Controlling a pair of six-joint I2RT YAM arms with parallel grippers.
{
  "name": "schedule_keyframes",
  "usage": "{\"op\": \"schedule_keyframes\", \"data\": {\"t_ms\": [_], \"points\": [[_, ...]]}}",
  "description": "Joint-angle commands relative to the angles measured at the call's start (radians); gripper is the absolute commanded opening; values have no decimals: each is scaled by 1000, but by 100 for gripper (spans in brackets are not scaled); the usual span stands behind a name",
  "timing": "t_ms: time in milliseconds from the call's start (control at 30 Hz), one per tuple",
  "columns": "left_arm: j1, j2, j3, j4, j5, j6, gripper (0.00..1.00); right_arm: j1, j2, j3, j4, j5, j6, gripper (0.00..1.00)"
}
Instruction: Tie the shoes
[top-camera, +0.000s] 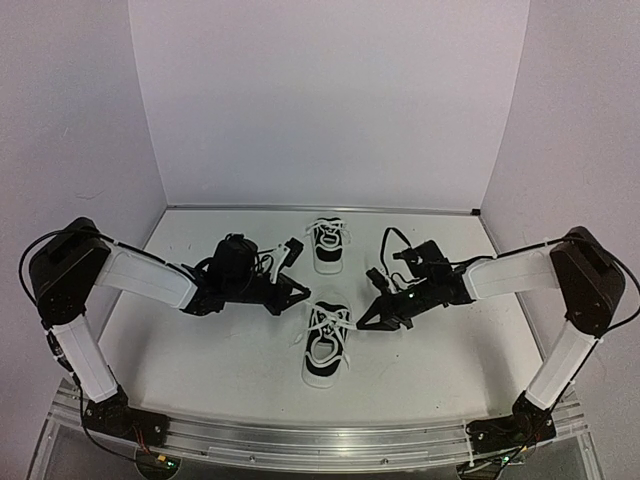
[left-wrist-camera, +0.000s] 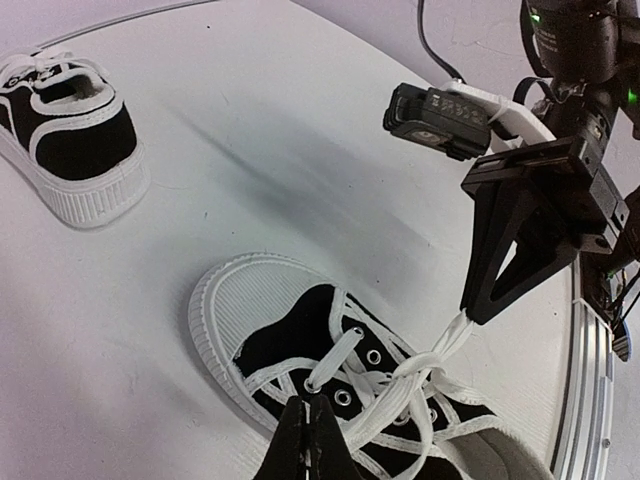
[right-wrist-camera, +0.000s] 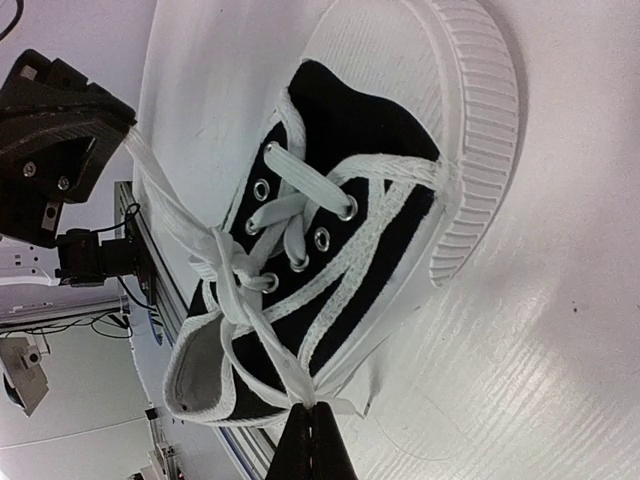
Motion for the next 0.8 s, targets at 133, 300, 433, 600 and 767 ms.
{"op": "schedule_keyframes", "data": {"t_ms": [133,300,433,600,767], "points": [[29,-74,-60,41,-68,-18,0,-20,-50,-44,-34,44,-27,0],[44,-83,-91,40,-87,-22,0,-30,-47,-68,-34,57,-29,0],[55,-84,-107,43,-99,-25,0,-38,-54,-79,-36,65,-27,0],[63,-84,-115,42,-101,-25,0,-43,-62,-92,-38,71,-27,0],[63,-83,-115,34,-104,-20,0,-43,-49,-102,-41,80,-33,0]]}}
